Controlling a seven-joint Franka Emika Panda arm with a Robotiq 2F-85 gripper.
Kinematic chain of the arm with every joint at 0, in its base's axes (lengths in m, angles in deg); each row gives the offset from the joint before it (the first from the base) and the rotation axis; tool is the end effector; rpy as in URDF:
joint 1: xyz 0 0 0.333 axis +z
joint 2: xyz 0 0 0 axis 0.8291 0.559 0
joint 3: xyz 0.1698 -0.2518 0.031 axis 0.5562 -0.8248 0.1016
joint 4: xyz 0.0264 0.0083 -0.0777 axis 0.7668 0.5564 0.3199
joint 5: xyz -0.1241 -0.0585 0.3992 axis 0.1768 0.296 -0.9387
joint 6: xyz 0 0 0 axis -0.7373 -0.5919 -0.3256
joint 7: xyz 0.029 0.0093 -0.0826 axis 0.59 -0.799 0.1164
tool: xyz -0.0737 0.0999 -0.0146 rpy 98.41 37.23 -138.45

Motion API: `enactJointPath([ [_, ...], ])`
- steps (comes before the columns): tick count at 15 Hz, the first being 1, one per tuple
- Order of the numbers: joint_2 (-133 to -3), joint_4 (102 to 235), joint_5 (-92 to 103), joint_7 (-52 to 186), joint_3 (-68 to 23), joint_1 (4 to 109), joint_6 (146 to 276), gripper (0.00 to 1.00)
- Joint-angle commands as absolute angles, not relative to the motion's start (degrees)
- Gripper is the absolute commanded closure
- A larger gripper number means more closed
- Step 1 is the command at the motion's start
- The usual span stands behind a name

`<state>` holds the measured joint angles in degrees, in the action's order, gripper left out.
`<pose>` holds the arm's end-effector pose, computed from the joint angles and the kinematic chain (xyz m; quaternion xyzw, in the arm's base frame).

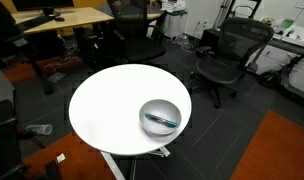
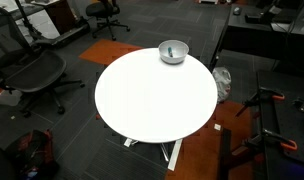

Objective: Take the marker out of the grey bowl and put it on the table

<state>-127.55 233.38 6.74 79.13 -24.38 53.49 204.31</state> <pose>0.3750 -0.0523 0.4183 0.9920 0.0221 0.1234 0.0123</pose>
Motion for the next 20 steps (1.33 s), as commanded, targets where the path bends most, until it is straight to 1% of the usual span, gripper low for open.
enactJointPath([
  [1, -125.98, 232.62, 6.10, 77.39, -24.46, 52.60, 207.22, 0.00],
  [11, -116.90, 228.80, 6.94, 63.06, -21.43, 45.92, 218.58, 0.00],
  [15, -112.56, 226.01, 6.06, 55.75, -19.95, 43.82, 219.55, 0.00],
  [20, -105.49, 221.43, 3.57, 51.62, -21.77, 43.23, 219.03, 0.00],
])
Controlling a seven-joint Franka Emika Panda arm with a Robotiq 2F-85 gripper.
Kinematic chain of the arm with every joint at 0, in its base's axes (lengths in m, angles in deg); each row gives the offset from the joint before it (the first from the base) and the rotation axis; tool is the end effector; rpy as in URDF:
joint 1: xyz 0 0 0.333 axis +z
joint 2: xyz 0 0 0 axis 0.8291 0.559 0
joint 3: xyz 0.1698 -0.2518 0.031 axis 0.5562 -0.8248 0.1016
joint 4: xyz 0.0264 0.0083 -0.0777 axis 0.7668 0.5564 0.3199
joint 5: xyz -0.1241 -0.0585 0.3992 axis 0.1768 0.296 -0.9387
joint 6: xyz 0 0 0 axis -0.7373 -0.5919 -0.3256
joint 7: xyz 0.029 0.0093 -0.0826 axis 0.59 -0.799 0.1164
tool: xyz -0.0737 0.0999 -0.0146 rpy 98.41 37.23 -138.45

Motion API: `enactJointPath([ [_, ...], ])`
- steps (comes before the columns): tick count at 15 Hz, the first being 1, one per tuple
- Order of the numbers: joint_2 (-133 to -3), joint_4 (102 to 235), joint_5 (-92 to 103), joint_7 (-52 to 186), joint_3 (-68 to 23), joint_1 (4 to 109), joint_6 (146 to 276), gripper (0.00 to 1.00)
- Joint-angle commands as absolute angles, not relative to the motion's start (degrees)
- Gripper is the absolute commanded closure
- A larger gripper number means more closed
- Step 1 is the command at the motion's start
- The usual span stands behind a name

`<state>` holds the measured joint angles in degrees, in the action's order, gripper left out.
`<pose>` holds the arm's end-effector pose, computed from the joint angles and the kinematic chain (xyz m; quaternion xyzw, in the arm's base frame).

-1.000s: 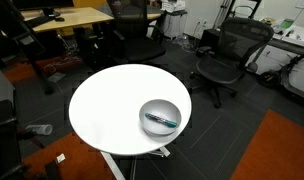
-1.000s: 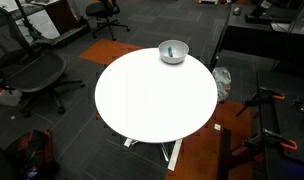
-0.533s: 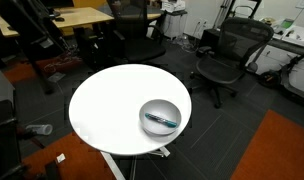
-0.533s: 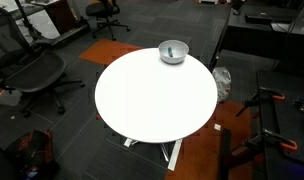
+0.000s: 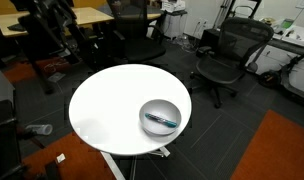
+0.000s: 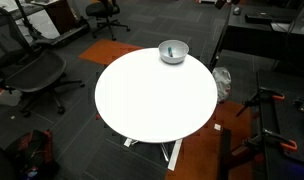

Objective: Take the marker out of the grey bowl and put it on the table

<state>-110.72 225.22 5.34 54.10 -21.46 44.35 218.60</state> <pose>0.4418 -0.1125 0.4016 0.9514 -0.2546 0.1732 0.0016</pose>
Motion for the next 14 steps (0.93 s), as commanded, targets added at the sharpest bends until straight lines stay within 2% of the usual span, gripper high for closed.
enactJointPath([
  [1, -104.00, 220.49, 3.04, 50.72, -22.06, 43.10, 219.08, 0.00],
  [14, -76.94, 201.44, -2.46, 46.20, -27.94, 43.56, 219.66, 0.00],
])
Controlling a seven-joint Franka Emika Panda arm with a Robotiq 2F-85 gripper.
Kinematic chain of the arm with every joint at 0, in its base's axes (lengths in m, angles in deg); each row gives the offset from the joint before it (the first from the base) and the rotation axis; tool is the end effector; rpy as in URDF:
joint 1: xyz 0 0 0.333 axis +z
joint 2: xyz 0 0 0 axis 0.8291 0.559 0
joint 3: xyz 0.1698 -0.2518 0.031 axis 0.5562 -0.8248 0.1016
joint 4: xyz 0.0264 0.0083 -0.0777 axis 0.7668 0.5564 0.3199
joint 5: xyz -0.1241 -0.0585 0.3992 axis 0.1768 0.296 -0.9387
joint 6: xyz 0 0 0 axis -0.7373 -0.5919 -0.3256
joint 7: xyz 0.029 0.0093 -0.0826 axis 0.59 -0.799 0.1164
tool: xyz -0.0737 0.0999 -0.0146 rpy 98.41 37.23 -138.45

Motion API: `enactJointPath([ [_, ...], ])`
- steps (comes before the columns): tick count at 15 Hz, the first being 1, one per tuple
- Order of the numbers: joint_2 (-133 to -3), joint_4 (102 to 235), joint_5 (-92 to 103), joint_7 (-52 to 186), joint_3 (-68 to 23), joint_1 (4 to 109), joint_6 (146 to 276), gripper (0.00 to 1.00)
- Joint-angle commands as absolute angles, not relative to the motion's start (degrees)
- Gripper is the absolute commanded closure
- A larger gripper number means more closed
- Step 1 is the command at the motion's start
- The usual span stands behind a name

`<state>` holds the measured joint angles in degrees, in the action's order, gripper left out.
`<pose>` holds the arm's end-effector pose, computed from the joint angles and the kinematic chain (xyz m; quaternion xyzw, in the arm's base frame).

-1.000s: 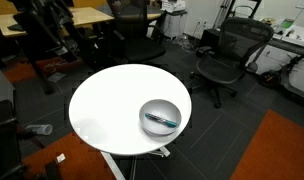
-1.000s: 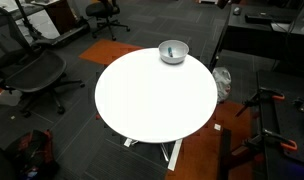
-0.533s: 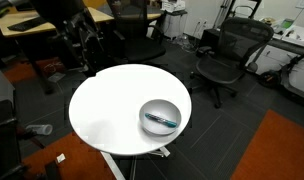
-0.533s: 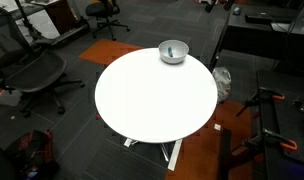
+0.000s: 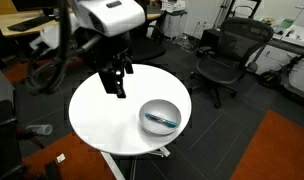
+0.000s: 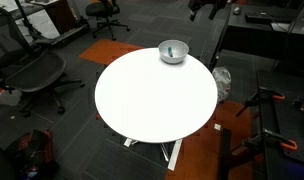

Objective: Take the marker out of the grey bowl and put it on the table

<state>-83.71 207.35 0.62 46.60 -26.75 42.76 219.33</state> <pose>0.5220 -0.2027 0.3186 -0.9097 0.4028 -0.1001 0.0148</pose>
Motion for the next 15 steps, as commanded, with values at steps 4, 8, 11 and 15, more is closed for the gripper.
enactJointPath([
  [4, -69.31, 195.25, -6.20, 46.52, -28.56, 43.93, 219.56, 0.00],
  [8, -62.48, 189.48, -7.03, 45.56, -29.02, 44.28, 218.79, 0.00],
  [11, -57.95, 185.67, -6.43, 44.89, -29.60, 44.67, 218.04, 0.00],
  [15, -52.42, 180.86, -6.41, 44.73, -30.18, 45.23, 217.37, 0.00],
])
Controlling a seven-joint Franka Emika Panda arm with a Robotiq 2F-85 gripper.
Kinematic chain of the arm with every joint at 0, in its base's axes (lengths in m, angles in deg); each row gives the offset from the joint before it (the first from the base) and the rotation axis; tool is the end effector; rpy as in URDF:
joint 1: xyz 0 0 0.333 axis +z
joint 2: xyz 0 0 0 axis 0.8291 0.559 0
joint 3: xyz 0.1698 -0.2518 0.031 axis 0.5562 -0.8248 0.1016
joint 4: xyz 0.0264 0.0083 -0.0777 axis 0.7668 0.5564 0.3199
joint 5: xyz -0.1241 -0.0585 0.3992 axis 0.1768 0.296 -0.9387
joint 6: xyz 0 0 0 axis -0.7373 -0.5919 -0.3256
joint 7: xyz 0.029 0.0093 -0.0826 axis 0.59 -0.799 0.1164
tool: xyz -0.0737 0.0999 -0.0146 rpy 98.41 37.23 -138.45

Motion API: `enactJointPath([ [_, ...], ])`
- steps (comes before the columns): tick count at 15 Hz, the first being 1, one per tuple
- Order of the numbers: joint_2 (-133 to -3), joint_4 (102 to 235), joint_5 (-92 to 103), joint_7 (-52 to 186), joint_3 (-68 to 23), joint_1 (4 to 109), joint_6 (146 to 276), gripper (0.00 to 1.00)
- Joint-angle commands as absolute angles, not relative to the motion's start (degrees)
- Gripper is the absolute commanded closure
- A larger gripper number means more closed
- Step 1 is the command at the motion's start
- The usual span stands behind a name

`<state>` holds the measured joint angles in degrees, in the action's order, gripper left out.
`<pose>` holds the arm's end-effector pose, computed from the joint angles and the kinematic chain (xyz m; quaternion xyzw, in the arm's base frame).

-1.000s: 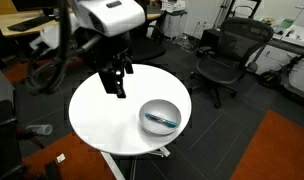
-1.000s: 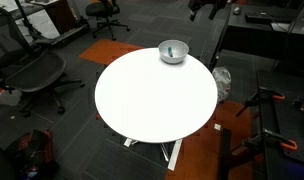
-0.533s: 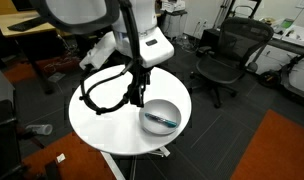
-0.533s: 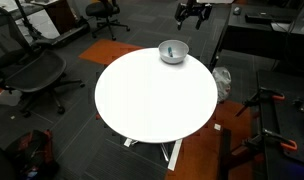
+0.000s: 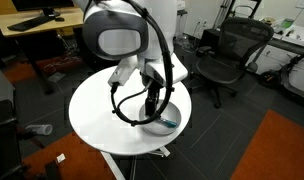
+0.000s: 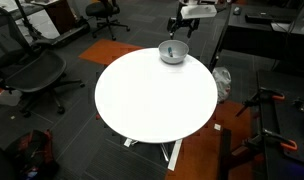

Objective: Take the marker out of the grey bowl and put it on the table

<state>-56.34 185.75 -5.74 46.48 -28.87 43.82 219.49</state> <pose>0.6093 -0.2464 0.2042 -0.8954 0.4415 -0.0568 0.0079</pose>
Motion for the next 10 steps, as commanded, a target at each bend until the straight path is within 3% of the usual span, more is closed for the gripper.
enactJointPath([
  [1, -51.11, 179.63, -6.40, 44.64, -30.31, 45.34, 217.13, 0.00],
  [10, -42.28, 169.46, -6.77, 44.69, -30.23, 45.04, 212.32, 0.00],
])
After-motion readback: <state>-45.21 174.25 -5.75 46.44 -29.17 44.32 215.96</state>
